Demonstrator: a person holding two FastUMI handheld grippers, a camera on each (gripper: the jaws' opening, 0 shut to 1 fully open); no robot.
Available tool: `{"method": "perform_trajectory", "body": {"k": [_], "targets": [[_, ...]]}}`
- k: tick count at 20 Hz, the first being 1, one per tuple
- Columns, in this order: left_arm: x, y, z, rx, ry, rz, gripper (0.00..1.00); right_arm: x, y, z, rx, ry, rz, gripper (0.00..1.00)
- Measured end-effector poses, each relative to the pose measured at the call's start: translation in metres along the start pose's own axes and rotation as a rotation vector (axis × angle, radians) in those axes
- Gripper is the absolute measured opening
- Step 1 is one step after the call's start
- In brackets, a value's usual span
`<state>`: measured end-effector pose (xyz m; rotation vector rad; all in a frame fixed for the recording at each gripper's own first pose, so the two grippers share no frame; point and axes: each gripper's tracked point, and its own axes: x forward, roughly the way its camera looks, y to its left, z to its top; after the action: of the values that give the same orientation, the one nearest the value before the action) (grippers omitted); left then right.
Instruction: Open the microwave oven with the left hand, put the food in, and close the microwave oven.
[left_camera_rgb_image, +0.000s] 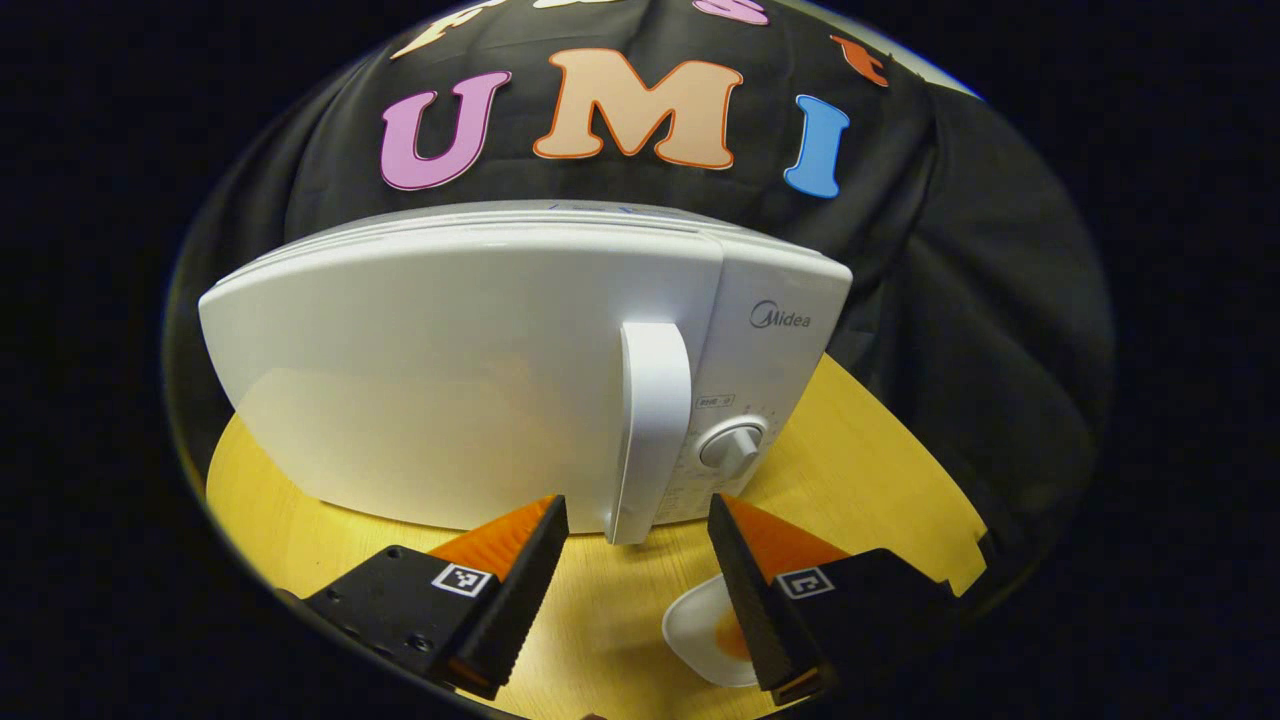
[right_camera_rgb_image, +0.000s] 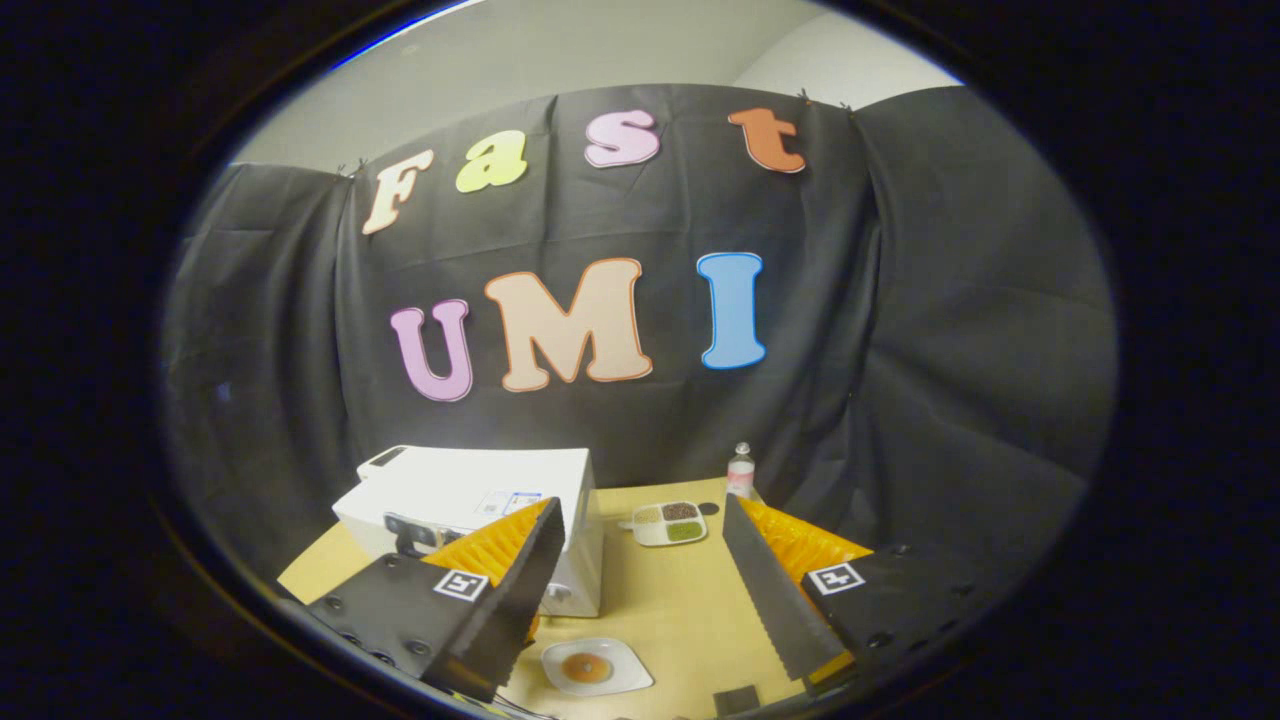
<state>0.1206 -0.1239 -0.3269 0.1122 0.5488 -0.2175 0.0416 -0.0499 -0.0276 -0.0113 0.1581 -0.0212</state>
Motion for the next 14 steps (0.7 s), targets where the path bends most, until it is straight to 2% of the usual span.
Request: {"method": "perform_trajectory", "body": {"k": [3,4,5,8,11,12,14], "targets": [[0.01,0.0,-0.001,0.021,0.01,0.008,0.78,0.003,-0.001,-0.001,0.001,0.006,0.011,0.93],[0.014,0.0,-0.001,0.024,0.009,0.009,0.8,0.004,-0.001,-0.001,-0.001,0.006,0.013,0.93],[0.015,0.0,-0.001,0.027,0.009,0.008,0.75,0.006,-0.001,-0.001,-0.005,0.005,0.014,0.93],[0.021,0.001,-0.003,0.034,0.023,0.017,0.58,0.009,-0.001,-0.004,-0.012,0.011,0.023,0.93],[0.024,0.003,-0.006,0.022,0.036,0.035,0.32,0.012,0.002,-0.006,-0.012,0.023,0.036,0.93],[0.024,0.004,-0.006,0.02,0.037,0.04,0.34,0.014,0.004,-0.01,-0.013,0.03,0.042,0.94],[0.025,0.005,-0.006,0.025,0.039,0.043,0.31,0.017,0.009,-0.016,-0.017,0.045,0.057,0.93]]}}
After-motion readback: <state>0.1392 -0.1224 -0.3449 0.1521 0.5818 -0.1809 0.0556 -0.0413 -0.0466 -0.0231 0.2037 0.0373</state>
